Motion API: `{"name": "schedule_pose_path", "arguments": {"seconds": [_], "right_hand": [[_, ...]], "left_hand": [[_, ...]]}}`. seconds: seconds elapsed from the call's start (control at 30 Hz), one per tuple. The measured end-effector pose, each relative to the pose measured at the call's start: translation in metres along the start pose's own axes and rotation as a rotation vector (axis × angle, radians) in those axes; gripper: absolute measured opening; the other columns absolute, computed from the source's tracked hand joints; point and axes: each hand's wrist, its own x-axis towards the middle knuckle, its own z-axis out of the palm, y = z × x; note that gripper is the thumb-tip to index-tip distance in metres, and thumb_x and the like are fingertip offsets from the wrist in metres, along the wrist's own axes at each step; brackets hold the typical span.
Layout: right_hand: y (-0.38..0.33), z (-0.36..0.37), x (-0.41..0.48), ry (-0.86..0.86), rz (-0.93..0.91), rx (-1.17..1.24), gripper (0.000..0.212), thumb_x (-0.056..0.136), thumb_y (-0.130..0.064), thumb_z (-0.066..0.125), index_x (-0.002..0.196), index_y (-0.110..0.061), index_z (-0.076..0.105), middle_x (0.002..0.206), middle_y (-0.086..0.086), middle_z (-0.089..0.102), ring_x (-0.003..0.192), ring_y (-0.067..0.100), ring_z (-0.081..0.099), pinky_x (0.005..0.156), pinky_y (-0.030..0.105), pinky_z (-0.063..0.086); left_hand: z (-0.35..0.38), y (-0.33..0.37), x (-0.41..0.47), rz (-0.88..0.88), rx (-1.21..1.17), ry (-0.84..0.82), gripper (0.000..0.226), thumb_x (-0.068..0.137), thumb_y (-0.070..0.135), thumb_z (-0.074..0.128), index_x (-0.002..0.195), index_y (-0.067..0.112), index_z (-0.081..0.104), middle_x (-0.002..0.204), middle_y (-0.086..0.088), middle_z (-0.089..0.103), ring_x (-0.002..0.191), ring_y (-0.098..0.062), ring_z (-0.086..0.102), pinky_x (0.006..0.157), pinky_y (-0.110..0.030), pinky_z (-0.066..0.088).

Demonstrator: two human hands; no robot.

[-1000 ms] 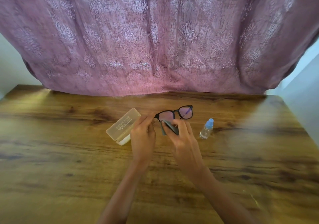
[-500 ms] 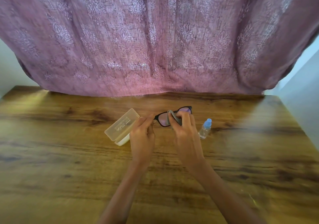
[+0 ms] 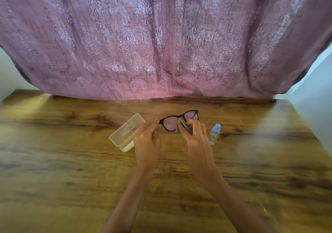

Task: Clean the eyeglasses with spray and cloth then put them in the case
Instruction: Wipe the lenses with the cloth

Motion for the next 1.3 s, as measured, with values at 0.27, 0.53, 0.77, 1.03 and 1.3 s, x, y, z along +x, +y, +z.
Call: {"name": "schedule_pose_path", "arguments": {"seconds": [0.27, 0.53, 0.77, 1.03, 1.3], "right_hand": [[-0.020, 0.003, -0.006, -0.083, -0.016, 0.075, 0.056, 0.097, -0.029, 0.023, 0.121, 0.001, 0.064, 0.108, 0.011, 0.060, 0.099, 0.008, 0.043, 0.078, 0.019, 0.048], [-0.005, -0.001, -0.003, -0.044, 0.034, 0.032, 0.043, 0.076, 0.018, 0.067, 0.118, 0.008, 0.065, 0.103, 0.020, 0.063, 0.088, 0.033, 0.060, 0.067, 0.034, 0.059], [-0.019, 0.001, -0.005, -0.121, -0.031, 0.122, 0.043, 0.098, -0.020, 0.035, 0.122, 0.000, 0.064, 0.108, 0.012, 0.062, 0.100, 0.015, 0.050, 0.068, 0.026, 0.057], [-0.011, -0.004, -0.001, -0.054, -0.036, 0.050, 0.041, 0.094, -0.012, 0.036, 0.113, 0.005, 0.068, 0.102, 0.016, 0.063, 0.089, 0.026, 0.059, 0.066, 0.029, 0.057], [-0.022, -0.002, 0.009, -0.107, -0.076, 0.088, 0.033, 0.093, -0.004, 0.047, 0.120, 0.000, 0.065, 0.110, 0.013, 0.061, 0.099, 0.024, 0.056, 0.067, 0.031, 0.059]], "left_hand": [[-0.001, -0.001, 0.000, -0.003, -0.018, -0.019, 0.037, 0.081, -0.013, 0.054, 0.111, 0.003, 0.069, 0.099, -0.012, 0.070, 0.082, -0.017, 0.064, 0.068, -0.027, 0.051], [-0.002, 0.001, 0.000, -0.010, -0.037, -0.008, 0.031, 0.086, -0.011, 0.056, 0.110, 0.002, 0.069, 0.096, -0.011, 0.071, 0.080, -0.017, 0.064, 0.068, -0.028, 0.052], [-0.001, -0.001, -0.001, 0.006, -0.026, -0.012, 0.035, 0.082, -0.012, 0.056, 0.111, 0.002, 0.069, 0.095, -0.010, 0.070, 0.081, -0.012, 0.060, 0.070, -0.021, 0.048], [0.000, -0.003, 0.001, -0.011, -0.019, 0.006, 0.028, 0.085, -0.011, 0.057, 0.106, 0.000, 0.070, 0.094, -0.012, 0.071, 0.081, -0.021, 0.065, 0.070, -0.028, 0.050], [0.000, -0.005, -0.002, 0.026, -0.029, -0.008, 0.029, 0.084, -0.009, 0.057, 0.108, 0.002, 0.070, 0.095, -0.010, 0.071, 0.083, -0.014, 0.062, 0.070, -0.030, 0.053]]}}
